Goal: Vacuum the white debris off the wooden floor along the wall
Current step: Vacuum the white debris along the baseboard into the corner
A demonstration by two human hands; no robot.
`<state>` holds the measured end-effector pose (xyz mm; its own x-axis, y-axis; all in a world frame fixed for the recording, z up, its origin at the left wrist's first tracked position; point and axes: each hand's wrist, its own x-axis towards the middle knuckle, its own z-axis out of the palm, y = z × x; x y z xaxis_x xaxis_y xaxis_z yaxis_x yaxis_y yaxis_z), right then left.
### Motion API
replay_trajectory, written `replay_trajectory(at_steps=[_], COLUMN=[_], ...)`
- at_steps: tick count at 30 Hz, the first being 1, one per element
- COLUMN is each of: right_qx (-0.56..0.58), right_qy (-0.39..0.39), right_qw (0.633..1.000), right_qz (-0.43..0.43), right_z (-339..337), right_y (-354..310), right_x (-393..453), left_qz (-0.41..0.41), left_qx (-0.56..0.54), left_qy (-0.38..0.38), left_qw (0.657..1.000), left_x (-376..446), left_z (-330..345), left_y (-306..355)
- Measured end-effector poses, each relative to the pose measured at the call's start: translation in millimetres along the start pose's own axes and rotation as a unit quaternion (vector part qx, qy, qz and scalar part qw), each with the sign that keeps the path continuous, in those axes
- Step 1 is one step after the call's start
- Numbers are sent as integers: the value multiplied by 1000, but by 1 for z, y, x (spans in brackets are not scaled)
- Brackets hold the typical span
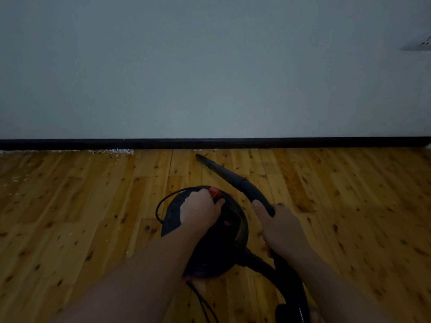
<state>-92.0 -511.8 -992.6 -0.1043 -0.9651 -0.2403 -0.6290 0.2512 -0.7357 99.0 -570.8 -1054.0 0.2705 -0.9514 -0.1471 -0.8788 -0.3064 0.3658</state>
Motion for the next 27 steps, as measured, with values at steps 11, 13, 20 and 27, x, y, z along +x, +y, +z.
replay_trajectory(at_steps=[11, 13, 20, 27], right_qx=[-14, -18, 1, -4], right_qy=[9, 14, 16, 26], right_qw=[1000, 1000, 999, 999], right_qz=[4, 6, 27, 21], right_z=[12, 13, 7, 2], right_y=[-3, -5, -1, -1], right_x=[20, 20, 18, 19], left_qz=[-1, 1, 11, 14], left_qx=[-11, -19, -13, -3], left_qy=[-8, -7, -10, -23], left_qw=[1000, 1000, 1000, 1000], left_x=[-1, 0, 0, 1], left_z=[-3, -5, -4, -4], left_y=[0, 0, 0, 2])
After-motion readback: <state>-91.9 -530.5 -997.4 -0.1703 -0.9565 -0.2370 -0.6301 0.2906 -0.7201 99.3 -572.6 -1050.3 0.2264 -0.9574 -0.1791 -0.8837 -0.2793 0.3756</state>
